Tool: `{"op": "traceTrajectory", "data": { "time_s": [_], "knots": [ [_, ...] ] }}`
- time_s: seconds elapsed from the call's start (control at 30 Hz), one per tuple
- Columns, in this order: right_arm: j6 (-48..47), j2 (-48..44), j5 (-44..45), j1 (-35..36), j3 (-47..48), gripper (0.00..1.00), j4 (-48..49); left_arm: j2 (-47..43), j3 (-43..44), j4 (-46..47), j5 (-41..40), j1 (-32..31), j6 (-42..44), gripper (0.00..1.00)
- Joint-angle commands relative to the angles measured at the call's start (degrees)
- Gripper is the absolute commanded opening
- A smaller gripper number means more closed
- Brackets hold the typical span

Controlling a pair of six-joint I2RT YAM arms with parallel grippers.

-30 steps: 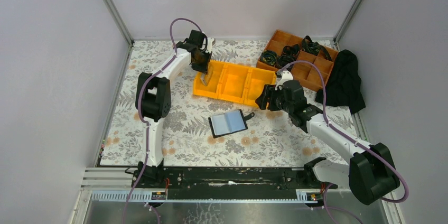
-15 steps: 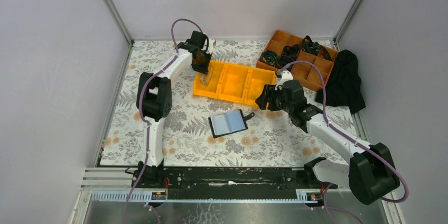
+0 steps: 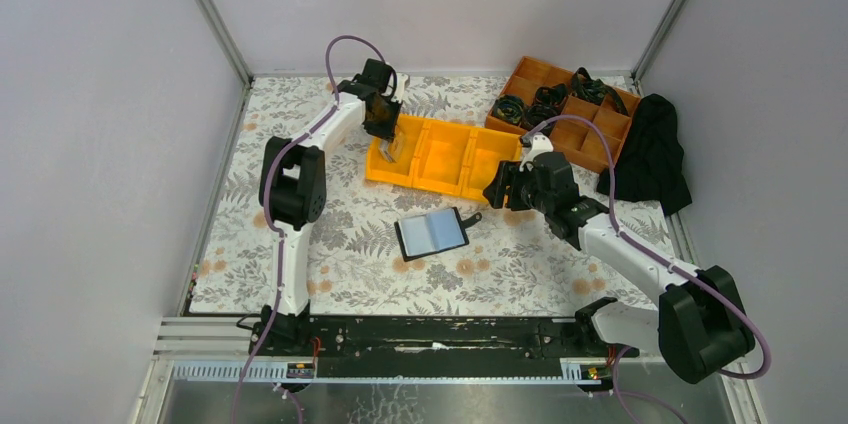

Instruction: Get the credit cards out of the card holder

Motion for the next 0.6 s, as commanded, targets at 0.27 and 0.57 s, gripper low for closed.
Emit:
{"op": "traceTrajectory", "data": {
  "time_s": [0.27, 0.57],
  "knots": [
    [-0.5, 0.3, -0.5, 0.3, 0.9, 0.68, 2.2, -5.2, 0.5, 2.1, -4.3, -1.5, -0.9, 0.16],
    [-0.7, 0.5, -0.7, 0.3, 1.0, 0.68, 2.0, -15.1, -5.9, 6.8, -7.9, -1.5, -5.1, 0.16]
  ]
}}
